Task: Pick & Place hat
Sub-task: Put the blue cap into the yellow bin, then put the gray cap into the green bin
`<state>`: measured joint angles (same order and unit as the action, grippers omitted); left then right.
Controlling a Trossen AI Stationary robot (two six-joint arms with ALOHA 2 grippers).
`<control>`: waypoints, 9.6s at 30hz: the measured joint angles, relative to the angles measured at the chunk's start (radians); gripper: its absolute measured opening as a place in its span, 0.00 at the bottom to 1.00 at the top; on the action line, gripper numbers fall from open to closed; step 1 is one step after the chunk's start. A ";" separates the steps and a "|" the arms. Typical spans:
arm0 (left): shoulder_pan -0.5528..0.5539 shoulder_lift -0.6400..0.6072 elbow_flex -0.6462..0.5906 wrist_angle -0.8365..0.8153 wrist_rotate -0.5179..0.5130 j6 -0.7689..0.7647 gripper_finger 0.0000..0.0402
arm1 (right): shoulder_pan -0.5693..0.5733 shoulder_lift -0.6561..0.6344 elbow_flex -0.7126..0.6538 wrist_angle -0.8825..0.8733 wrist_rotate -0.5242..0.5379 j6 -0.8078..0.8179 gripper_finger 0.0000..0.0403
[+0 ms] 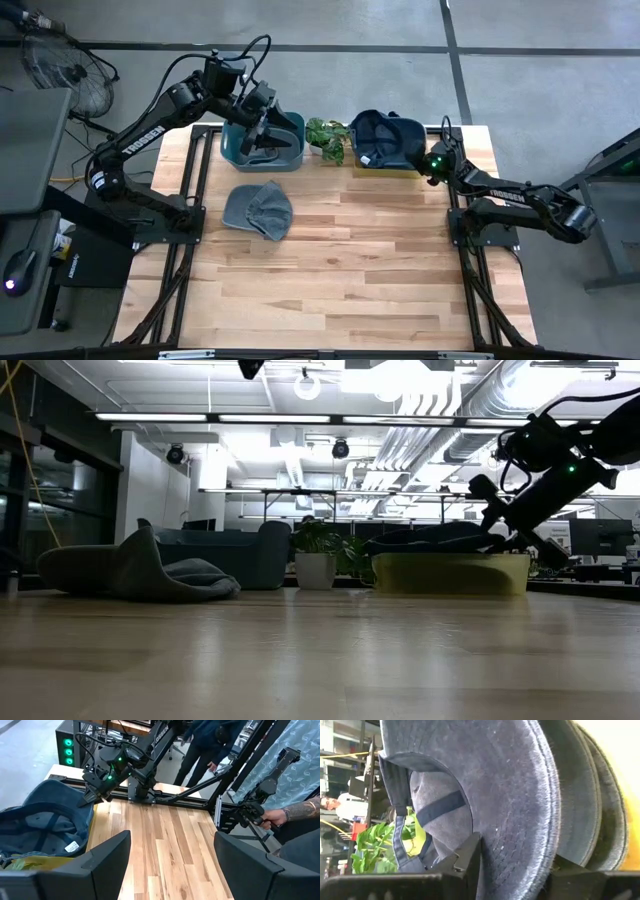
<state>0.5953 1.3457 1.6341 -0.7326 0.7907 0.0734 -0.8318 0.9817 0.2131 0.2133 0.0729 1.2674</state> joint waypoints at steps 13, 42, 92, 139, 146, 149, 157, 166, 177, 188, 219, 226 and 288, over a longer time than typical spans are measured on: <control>0.000 0.000 0.000 -0.002 0.000 -0.006 0.71 | 0.000 -0.049 0.000 -0.013 -0.020 -0.062 0.26; 0.000 0.000 0.000 -0.002 0.002 -0.019 0.71 | 0.000 -0.159 0.191 -0.493 0.059 -0.238 0.26; 0.000 0.000 0.000 -0.051 -0.030 0.001 0.71 | 0.000 -0.037 0.435 -0.579 -0.130 -0.690 0.03; 0.000 0.001 0.000 -0.063 -0.045 -0.024 0.71 | -0.001 0.288 0.612 -0.463 -0.210 -0.853 0.01; 0.000 0.001 -0.003 -0.059 -0.050 -0.018 0.71 | -0.014 0.436 0.846 -0.866 -0.194 -1.227 0.00; 0.000 0.000 -0.028 -0.044 -0.050 -0.026 0.71 | -0.011 0.519 0.923 -0.987 -0.121 -1.281 0.00; 0.000 0.001 -0.112 -0.020 -0.053 -0.057 0.71 | -0.032 0.689 0.969 -1.044 -0.111 -1.244 0.00; 0.000 0.001 -0.124 0.026 -0.042 -0.083 0.71 | -0.031 0.842 0.971 -1.027 -0.054 -1.224 0.00; 0.000 0.001 -0.124 0.030 -0.042 -0.083 0.71 | -0.031 0.941 0.977 -1.015 -0.062 -1.239 0.00; 0.000 0.001 -0.124 0.033 -0.043 -0.083 0.71 | -0.030 0.872 0.965 -1.023 -0.051 -1.242 0.00; 0.000 -0.038 -0.124 -0.097 -0.139 -0.108 0.71 | -0.031 0.286 0.968 -1.064 -0.282 -1.201 0.00; 0.000 -0.044 -0.124 -0.195 -0.207 -0.126 0.71 | 0.016 0.124 0.968 -1.046 -0.317 -1.241 0.00; -0.857 0.020 -0.700 -0.177 -0.902 -2.461 0.71 | -0.031 0.175 0.969 -0.868 -0.488 -1.553 0.00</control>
<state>-0.2618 1.3654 0.9344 -0.9097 -0.1110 -2.3871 -0.8632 1.1568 1.1816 -0.6544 -0.4152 -0.2855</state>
